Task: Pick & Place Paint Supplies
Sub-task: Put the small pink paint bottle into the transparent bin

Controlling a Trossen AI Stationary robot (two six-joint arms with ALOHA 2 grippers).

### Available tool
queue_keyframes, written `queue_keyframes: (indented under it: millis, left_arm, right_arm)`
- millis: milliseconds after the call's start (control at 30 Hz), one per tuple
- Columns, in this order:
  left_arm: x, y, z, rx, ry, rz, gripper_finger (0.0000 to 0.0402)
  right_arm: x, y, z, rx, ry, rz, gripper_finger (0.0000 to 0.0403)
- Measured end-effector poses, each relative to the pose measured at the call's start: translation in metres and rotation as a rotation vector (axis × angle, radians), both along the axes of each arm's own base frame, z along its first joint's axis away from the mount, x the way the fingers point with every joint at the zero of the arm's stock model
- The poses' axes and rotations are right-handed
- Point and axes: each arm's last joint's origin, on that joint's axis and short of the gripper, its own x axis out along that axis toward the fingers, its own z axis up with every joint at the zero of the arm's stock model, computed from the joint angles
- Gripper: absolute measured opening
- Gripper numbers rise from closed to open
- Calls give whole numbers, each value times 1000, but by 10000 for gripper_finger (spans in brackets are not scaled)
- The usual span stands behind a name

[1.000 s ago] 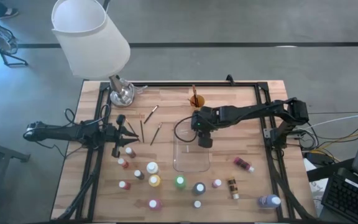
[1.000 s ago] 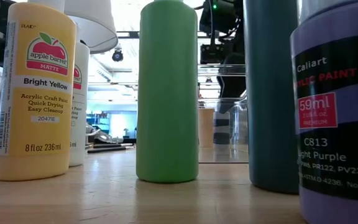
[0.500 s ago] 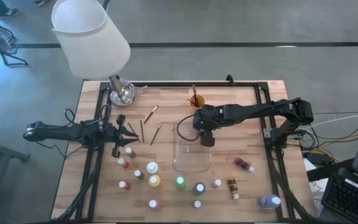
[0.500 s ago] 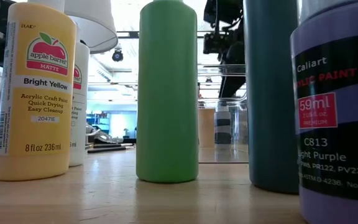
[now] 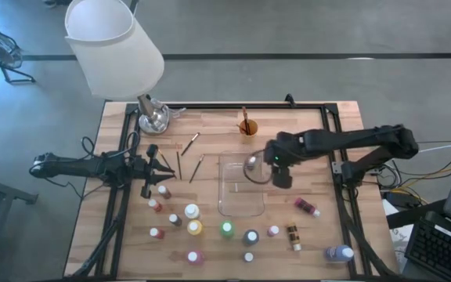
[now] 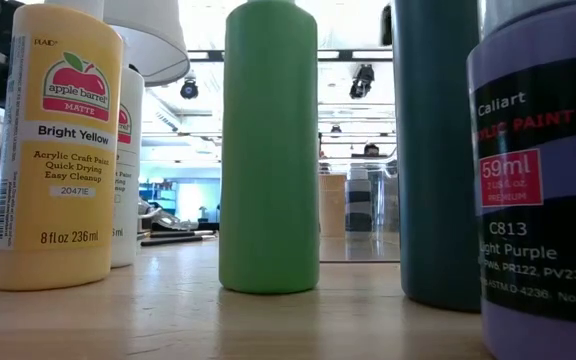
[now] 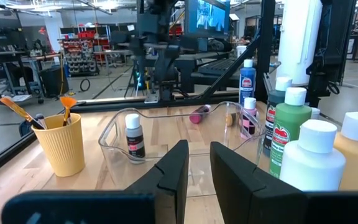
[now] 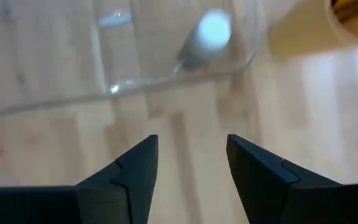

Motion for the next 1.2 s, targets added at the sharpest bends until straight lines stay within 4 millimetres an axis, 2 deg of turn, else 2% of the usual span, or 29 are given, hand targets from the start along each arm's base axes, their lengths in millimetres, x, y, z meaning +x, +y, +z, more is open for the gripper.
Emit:
queue_keyframes:
  millis: [133, 400, 700, 900, 1200]
  left_arm:
    - [0, 0, 0, 0, 0, 0, 74]
    - [0, 0, 0, 0, 0, 0, 74]
    - [0, 0, 0, 0, 0, 0, 74]
    - [0, 0, 0, 0, 1, 0, 74]
    - [0, 0, -1, 1, 10, 0, 74]
  right_arm:
    - [-16, 30, 8, 42, 1, -2, 196]
    - [-37, 106, 10, 139, -57, 66, 200]
    - [-60, 173, -6, 171, -144, 51, 183]
    - [-69, 193, -31, 137, -218, 1, 188]
    - [-62, 200, -71, 128, -291, -11, 206]
